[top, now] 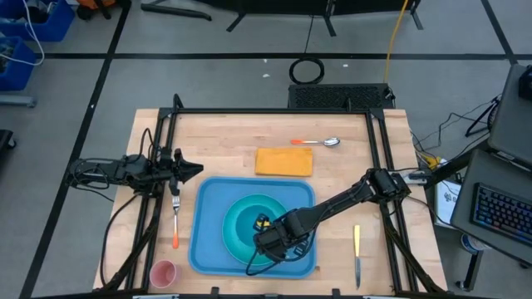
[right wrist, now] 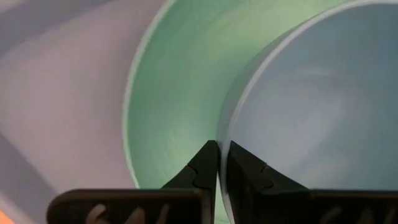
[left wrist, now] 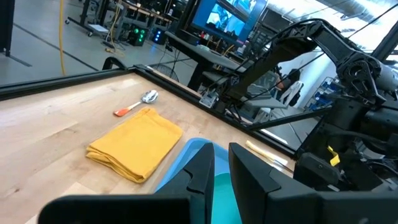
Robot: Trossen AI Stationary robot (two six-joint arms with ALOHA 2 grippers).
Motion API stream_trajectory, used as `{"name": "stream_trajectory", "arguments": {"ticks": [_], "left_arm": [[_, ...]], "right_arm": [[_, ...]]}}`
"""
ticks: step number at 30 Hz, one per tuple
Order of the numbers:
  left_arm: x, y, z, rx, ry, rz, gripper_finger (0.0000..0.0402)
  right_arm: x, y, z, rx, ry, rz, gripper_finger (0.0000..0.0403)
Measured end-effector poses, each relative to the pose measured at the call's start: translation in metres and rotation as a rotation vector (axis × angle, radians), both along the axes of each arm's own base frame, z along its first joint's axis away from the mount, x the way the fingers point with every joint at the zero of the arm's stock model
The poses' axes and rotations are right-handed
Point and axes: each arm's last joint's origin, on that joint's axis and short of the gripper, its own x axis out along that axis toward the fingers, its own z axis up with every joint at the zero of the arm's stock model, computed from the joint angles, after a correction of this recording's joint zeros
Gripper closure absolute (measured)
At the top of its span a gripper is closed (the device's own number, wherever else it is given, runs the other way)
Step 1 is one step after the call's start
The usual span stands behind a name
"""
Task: Set up tray
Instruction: Put the blue bowl on the blue plate, then put the pink cup on the blue table to the top right of the blue plate
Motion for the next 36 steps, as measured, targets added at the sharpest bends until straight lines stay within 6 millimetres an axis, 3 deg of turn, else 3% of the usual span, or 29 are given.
{"name": "stream_trajectory", "arguments": {"ticks": [11, 20, 30, 36], "left_arm": [[0.000, 0.000, 0.000, 0.000, 0.000, 0.000, 0.0350], [0.000, 0.000, 0.000, 0.000, 0.000, 0.000, 0.0350], [0.000, 0.000, 0.000, 0.000, 0.001, 0.000, 0.0350], [0.000, 0.000, 0.000, 0.013, 0.000, 0.011, 0.0350]], "right_arm": [[-0.006, 0.016, 0.001, 0.004, -0.011, 0.036, 0.0383], [-0.006, 0.018, 0.002, -0.013, -0.031, 0.037, 0.0377], [-0.006, 0.017, 0.002, -0.029, -0.047, 0.025, 0.0297], [-0.012, 0.019, 0.014, -0.069, -0.095, -0.049, 0.0269]]}}
